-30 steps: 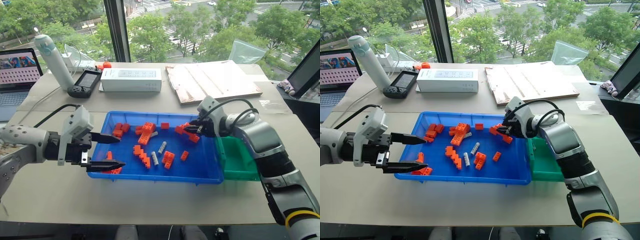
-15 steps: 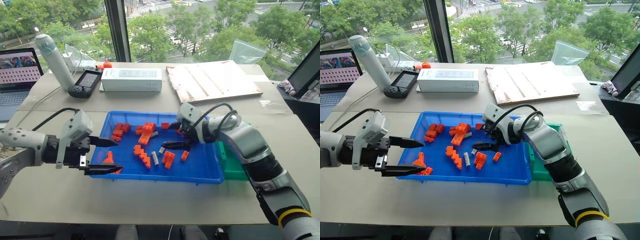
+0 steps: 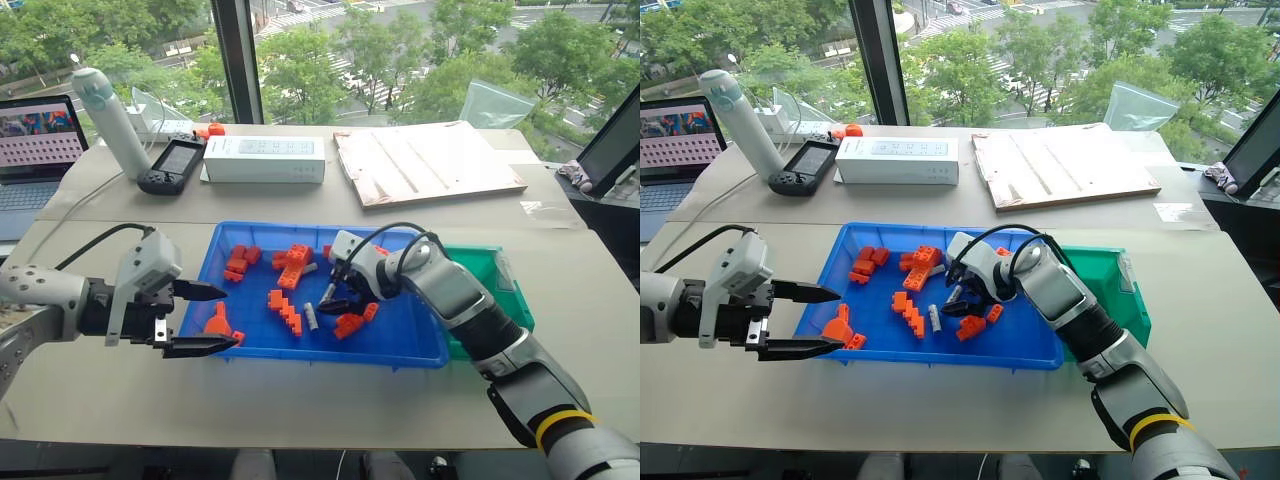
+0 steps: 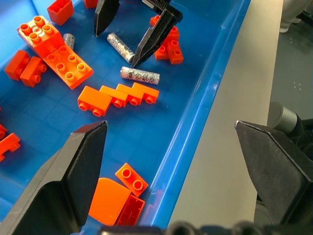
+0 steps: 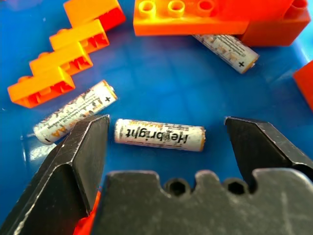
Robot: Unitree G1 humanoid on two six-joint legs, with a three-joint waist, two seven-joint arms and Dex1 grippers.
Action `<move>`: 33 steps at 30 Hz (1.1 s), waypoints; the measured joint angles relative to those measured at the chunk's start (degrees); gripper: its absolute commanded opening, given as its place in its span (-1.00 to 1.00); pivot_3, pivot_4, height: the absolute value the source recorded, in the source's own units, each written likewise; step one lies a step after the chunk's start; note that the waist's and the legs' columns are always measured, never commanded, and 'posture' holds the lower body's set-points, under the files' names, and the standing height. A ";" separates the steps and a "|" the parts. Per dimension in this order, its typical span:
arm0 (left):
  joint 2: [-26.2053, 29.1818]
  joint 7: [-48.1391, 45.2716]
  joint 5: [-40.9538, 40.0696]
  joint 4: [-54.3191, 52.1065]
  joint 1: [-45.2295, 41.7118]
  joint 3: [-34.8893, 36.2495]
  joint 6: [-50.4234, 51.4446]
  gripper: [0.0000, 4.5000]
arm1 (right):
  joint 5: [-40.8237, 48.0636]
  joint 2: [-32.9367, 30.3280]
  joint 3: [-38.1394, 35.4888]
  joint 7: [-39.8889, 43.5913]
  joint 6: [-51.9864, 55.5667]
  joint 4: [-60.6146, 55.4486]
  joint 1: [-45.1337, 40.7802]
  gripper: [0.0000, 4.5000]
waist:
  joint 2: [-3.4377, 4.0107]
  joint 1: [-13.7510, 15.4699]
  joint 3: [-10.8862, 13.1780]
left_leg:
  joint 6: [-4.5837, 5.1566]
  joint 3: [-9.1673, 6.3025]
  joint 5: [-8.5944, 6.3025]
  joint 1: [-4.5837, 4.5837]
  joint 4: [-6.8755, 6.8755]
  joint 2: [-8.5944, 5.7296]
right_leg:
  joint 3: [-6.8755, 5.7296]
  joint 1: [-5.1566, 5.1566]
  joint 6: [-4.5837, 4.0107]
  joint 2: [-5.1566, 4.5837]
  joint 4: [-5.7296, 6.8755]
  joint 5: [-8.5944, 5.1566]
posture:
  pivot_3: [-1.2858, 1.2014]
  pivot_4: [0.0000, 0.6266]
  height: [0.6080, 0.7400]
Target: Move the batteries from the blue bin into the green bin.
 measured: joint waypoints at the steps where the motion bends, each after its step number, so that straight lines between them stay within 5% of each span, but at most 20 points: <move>1: 0.00 0.08 0.00 -0.17 0.31 0.23 0.00 1.00 | -0.35 -0.11 0.20 0.17 0.15 0.00 -0.09 0.94 | 0.00 0.02 0.00 | 0.00 0.00 0.00 0.00 0.00 0.00 | 0.00 0.01 0.00 0.00 0.00 0.00 | 0.03 -0.52 0.88; 6: -0.01 0.43 -0.01 -0.66 1.01 0.76 0.00 1.00 | -1.51 -0.16 0.64 0.87 0.18 -0.01 -0.39 0.94 | 0.00 0.02 0.00 | 0.00 0.00 0.00 0.00 0.00 0.00 | -0.01 0.00 0.00 0.00 0.00 0.00 | 0.03 -0.52 0.88; 12: -0.02 0.76 -0.04 -0.84 1.00 0.85 0.00 1.00 | -2.17 -0.03 0.57 0.87 0.18 -0.01 -0.41 0.12 | 0.00 -0.01 0.00 | 0.00 0.00 0.00 0.00 0.00 0.00 | -0.01 0.00 -0.01 0.00 0.00 0.00 | 0.03 -0.52 0.88; 19: -0.71 0.48 -0.42 -0.64 -0.87 0.33 -0.03 1.00 | 0.93 -3.97 -5.00 3.03 2.25 -3.09 -0.98 0.12 | -0.01 0.47 0.03 | 0.00 0.00 0.00 -0.04 0.02 0.00 | -0.03 0.00 0.00 -0.01 -0.01 0.00 | 0.03 -0.52 0.88; 26: -6.23 -0.12 -5.12 2.53 -11.60 -3.06 -0.19 1.00 | 3.37 -21.16 -16.30 6.24 4.99 -5.12 -7.13 0.12 | -0.05 1.32 0.04 | 0.03 -0.03 -0.03 -0.06 0.02 0.01 | -0.08 0.01 -0.03 -0.01 -0.08 -0.03 | 0.03 -0.52 0.88; 33: -15.54 0.23 -7.46 9.94 -27.39 -8.11 -0.53 1.00 | 2.47 -40.73 -19.75 10.83 5.26 -7.85 4.73 0.12 | -0.03 1.92 0.08 | 0.01 -0.09 0.01 -0.10 0.14 -0.01 | -0.12 0.09 -0.02 -0.03 -0.14 -0.03 | 0.03 -0.52 0.88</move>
